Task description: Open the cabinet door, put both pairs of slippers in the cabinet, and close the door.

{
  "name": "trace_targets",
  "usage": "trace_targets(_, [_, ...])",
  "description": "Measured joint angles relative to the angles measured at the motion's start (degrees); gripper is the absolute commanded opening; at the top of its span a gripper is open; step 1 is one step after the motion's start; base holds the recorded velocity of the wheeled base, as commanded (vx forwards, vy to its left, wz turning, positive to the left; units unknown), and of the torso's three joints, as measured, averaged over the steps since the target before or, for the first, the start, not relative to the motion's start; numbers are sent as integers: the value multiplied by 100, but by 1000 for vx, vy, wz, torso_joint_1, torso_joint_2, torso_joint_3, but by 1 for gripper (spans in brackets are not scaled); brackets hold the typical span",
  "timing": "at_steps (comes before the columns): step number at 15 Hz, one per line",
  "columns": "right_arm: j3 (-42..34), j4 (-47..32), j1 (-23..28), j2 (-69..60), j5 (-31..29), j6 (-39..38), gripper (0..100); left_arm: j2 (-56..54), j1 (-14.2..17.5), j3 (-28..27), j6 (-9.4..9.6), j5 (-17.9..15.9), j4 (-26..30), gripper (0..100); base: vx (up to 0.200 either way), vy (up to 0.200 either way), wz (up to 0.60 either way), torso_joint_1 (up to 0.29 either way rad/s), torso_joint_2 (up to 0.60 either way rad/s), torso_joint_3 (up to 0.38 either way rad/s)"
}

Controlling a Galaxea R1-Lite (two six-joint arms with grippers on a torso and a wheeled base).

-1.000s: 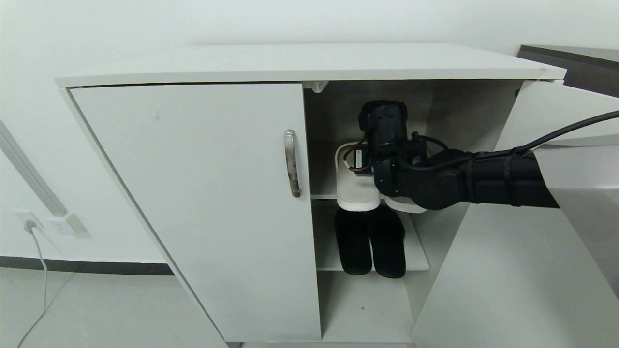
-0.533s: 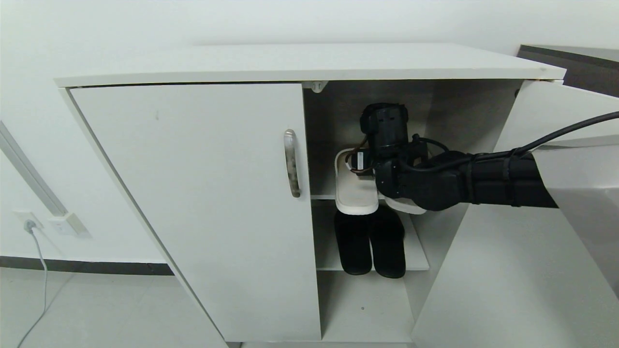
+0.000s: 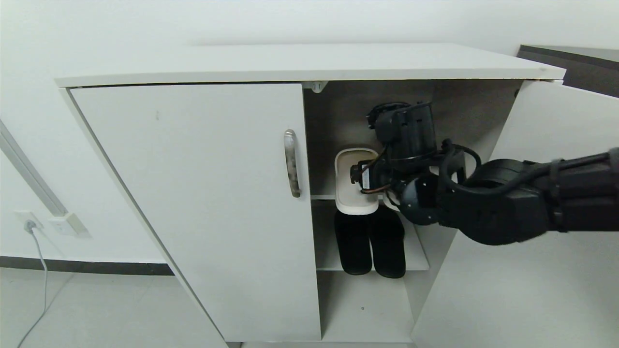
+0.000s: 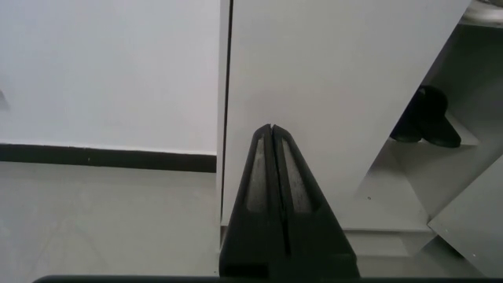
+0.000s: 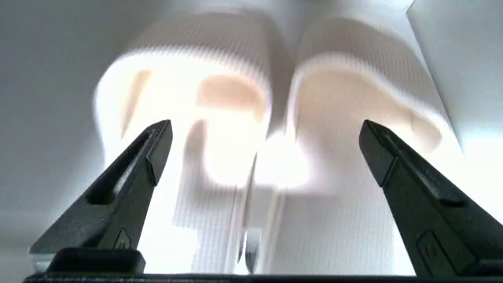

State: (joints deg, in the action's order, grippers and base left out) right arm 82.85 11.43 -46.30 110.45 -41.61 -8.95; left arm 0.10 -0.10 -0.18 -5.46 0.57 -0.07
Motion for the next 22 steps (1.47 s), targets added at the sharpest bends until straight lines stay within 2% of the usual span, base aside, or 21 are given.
trace_targets(4, [-1679, 819, -483, -998, 436, -55, 100, 0, 0, 0, 2, 0, 0, 0, 0, 0, 0, 0, 0, 0])
trace_targets(5, [-2086, 1101, -563, -1182, 524, -66, 0, 0, 0, 0, -1, 0, 0, 0, 0, 0, 0, 0, 0, 0])
trace_targets(8, [-3050, 2091, -736, -1514, 729, -60, 0, 0, 0, 0, 0, 5, 2, 0, 0, 0, 0, 0, 0, 0])
trace_targets(9, [-3200, 2174, -763, -1556, 802, -51, 0, 0, 2, 0, 2, 2, 2, 0, 0, 0, 0, 0, 0, 0])
trace_targets(18, [-3327, 2204, -800, -1527, 868, -65, 0, 0, 0, 0, 2, 2, 0, 0, 0, 0, 0, 0, 0, 0])
trace_targets(22, [-3335, 2200, -802, -1513, 872, -65, 0, 0, 2, 2, 2, 2, 0, 0, -200, 0, 0, 5, 1, 2])
